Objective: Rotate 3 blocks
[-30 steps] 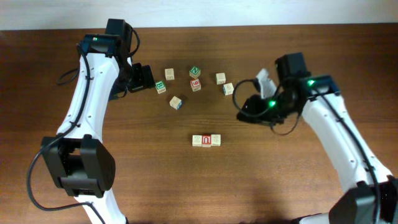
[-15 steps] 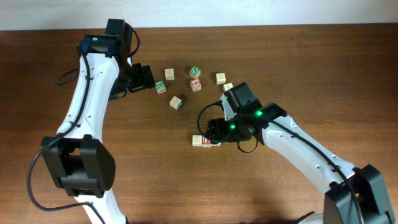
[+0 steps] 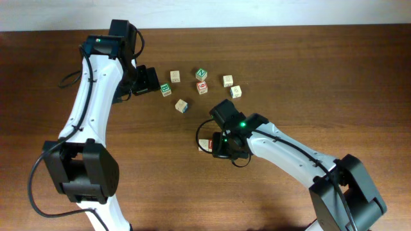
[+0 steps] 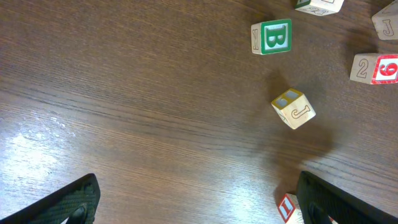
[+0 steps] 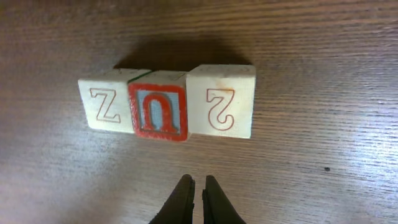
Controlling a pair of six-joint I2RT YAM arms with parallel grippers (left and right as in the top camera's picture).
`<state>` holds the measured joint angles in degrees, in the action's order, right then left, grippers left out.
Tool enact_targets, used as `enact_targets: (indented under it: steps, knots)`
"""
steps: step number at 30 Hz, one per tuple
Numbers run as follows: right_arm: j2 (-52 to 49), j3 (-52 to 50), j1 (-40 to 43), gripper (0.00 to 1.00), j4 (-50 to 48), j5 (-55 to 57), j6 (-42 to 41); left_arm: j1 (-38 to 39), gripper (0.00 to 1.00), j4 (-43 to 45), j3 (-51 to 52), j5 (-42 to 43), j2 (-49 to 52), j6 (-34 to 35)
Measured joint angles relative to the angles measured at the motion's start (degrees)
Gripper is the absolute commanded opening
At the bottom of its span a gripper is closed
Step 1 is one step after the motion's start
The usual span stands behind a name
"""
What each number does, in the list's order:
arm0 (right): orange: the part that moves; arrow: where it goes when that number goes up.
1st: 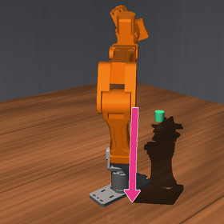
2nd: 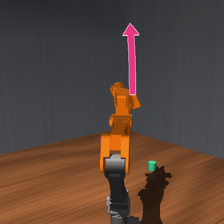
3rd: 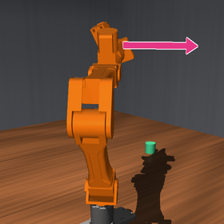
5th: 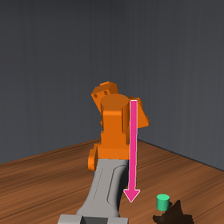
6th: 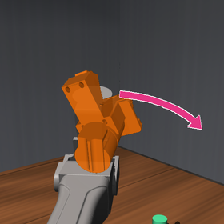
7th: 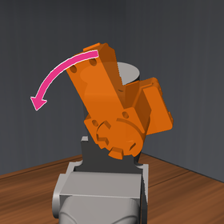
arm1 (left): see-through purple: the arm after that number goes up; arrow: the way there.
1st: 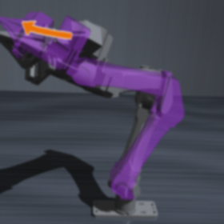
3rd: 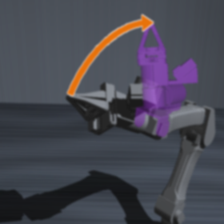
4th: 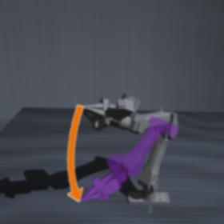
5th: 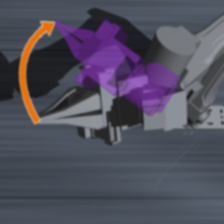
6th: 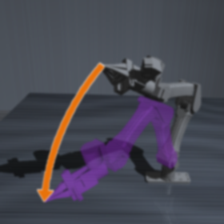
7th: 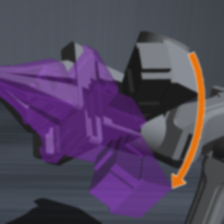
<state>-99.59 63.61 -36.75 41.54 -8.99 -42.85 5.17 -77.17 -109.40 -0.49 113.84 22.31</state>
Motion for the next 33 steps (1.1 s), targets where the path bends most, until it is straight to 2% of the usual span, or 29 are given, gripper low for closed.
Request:
enact_targets:
  steps: [11,24,27,29,33]
  knots:
    - [-2.1,0.0,-0.6,0.09,-2.2,0.6,-3.5,0.0,0.99,0.0,0.0,0.0,0.0,0.0]
    - [-3.7,0.0,-0.6,0.09,-4.5,0.6,-3.7,0.0,0.99,0.0,0.0,0.0,0.0,0.0]
    - [-3.7,0.0,-0.6,0.05,-4.4,0.5,-3.5,0.0,0.99,0.0,0.0,0.0,0.0,0.0]
    - [-3.7,0.4,-0.6,0.05,-2.0,-0.3,-2.6,0.0,0.99,0.0,0.0,0.0,0.0,0.0]
    - [-1.6,6.4,-0.6,0.05,8.9,-1.0,0.7,0.0,0.99,0.0,0.0,0.0,0.0,0.0]
